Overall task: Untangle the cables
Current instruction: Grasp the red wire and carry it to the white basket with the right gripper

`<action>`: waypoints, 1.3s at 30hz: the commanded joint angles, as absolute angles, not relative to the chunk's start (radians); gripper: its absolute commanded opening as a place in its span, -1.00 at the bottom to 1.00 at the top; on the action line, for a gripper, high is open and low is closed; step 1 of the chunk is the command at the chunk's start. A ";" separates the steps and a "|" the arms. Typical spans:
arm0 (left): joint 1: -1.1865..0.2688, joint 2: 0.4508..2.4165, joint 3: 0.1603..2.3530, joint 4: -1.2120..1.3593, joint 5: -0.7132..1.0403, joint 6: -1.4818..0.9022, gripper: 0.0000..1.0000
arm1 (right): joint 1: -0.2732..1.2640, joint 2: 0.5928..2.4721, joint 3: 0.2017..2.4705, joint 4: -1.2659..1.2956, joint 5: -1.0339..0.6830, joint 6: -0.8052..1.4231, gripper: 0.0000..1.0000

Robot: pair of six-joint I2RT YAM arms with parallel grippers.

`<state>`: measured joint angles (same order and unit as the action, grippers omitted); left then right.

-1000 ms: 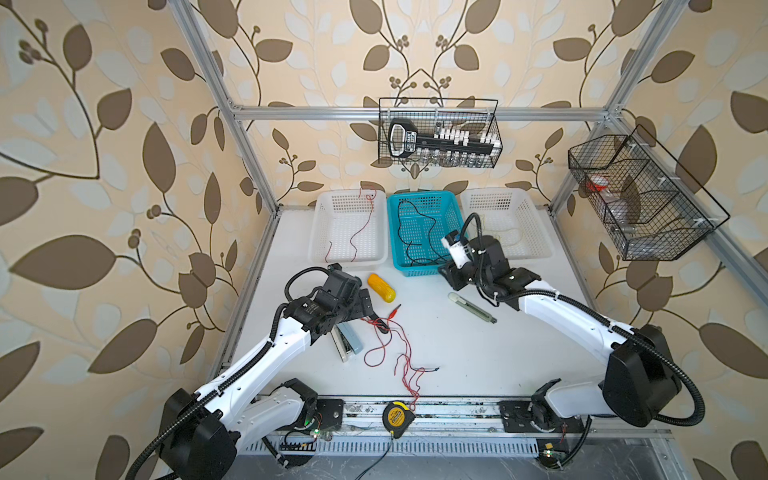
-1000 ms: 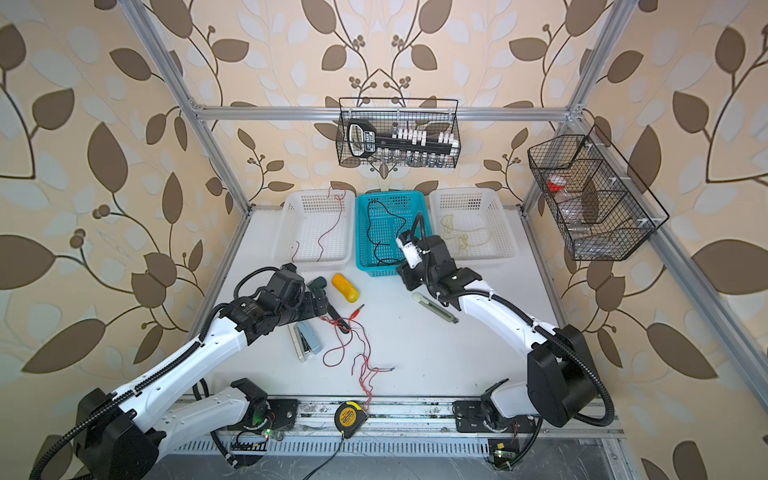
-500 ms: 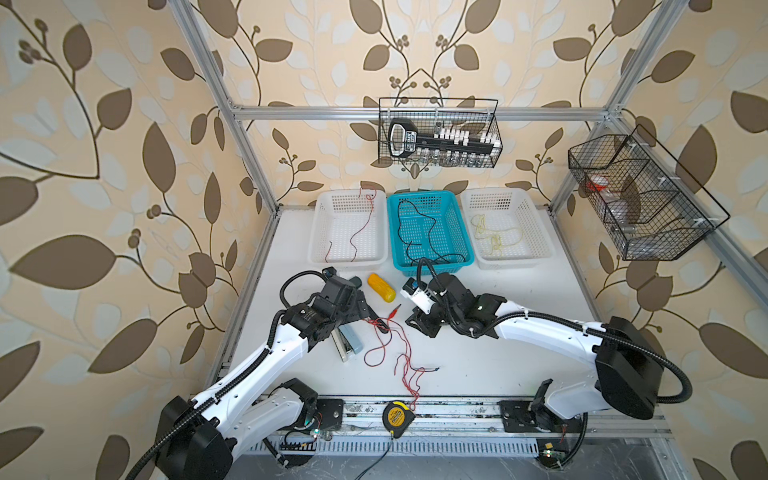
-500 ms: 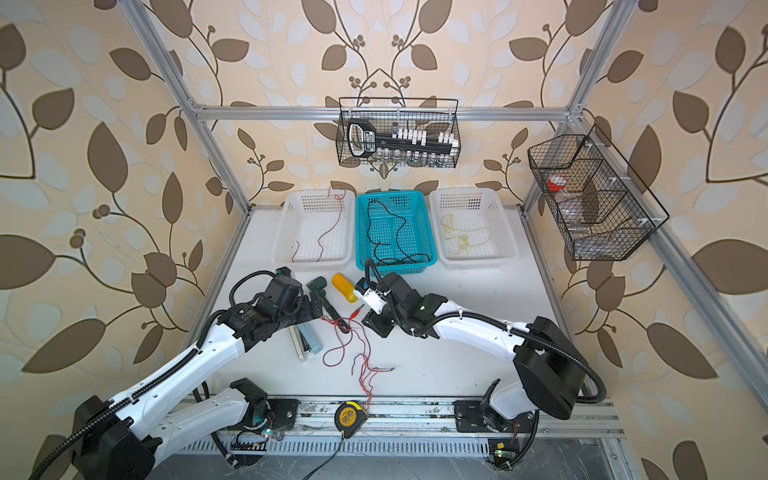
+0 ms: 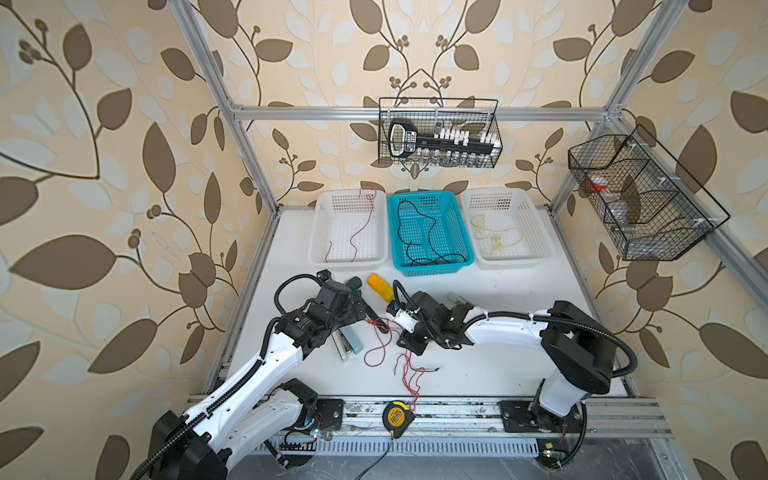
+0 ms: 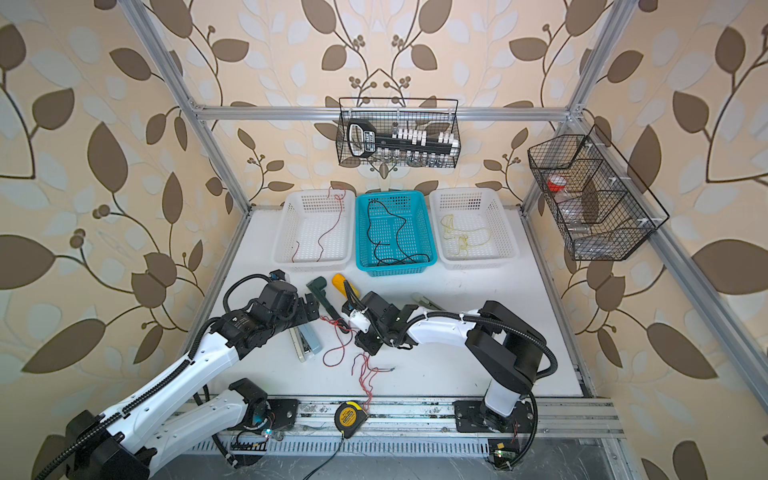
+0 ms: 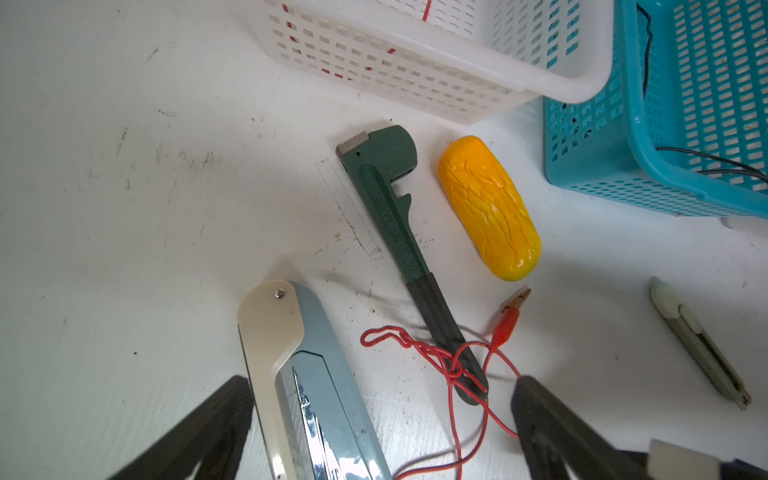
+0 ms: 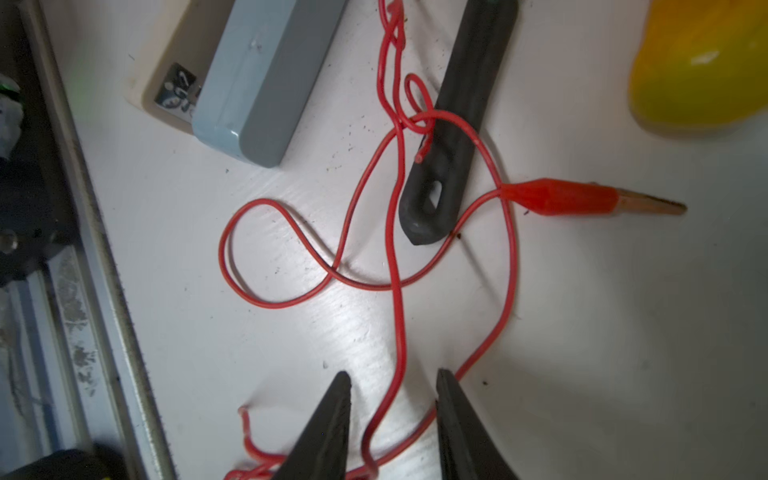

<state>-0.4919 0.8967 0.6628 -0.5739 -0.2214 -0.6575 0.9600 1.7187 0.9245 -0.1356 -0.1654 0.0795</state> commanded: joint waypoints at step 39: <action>-0.498 0.831 0.707 -0.474 -0.334 -0.617 0.98 | 0.781 1.535 1.409 -0.226 0.116 -0.009 -1.00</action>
